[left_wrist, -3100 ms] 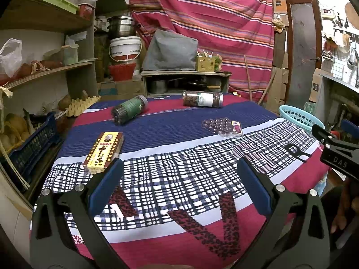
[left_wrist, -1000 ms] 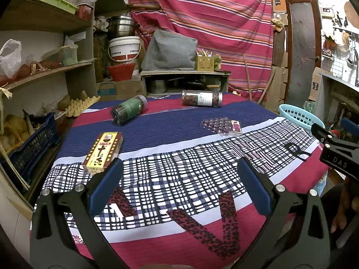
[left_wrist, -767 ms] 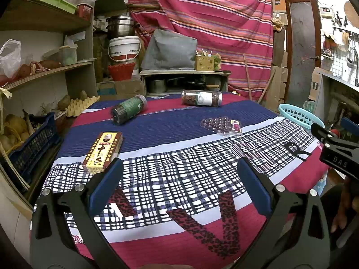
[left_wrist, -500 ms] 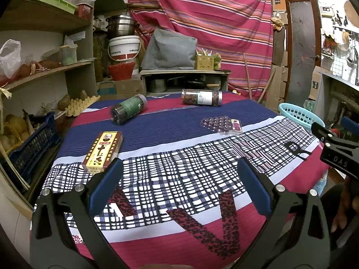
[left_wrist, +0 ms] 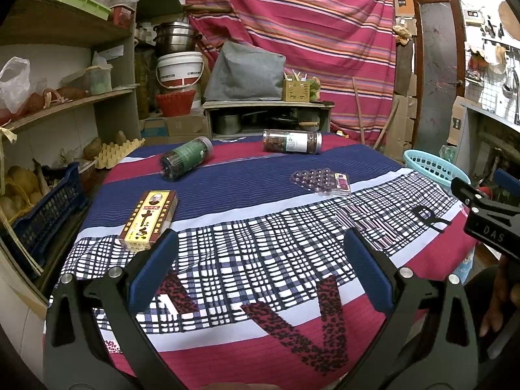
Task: Collect trash
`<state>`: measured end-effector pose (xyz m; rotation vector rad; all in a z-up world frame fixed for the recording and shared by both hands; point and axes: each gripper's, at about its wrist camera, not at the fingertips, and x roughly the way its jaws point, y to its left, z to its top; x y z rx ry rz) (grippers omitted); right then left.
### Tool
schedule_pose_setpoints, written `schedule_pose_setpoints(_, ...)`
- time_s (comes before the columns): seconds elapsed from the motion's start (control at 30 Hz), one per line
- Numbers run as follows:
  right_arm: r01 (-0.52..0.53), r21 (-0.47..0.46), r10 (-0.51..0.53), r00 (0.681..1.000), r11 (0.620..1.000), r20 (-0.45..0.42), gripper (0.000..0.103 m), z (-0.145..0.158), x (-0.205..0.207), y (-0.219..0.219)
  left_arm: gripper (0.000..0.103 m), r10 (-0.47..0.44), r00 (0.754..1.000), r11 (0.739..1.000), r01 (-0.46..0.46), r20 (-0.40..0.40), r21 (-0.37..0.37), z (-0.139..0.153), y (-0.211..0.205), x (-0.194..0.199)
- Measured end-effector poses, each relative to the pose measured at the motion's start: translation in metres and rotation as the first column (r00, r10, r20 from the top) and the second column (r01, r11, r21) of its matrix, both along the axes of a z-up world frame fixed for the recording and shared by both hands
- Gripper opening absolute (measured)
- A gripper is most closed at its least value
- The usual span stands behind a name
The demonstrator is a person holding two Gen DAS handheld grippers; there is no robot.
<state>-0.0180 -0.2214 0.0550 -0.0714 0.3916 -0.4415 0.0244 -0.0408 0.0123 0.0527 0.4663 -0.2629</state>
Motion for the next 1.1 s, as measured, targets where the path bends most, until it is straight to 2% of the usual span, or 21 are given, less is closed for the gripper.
schedule_pose_setpoints(1.1,-0.003,0.000,0.003,1.000,1.000,0.001,0.098,0.0000,0.0005,0.0001,0.098,-0.002,1.000,1.000,0.002,0.000,-0.004,0.0014,0.0041,0.0019)
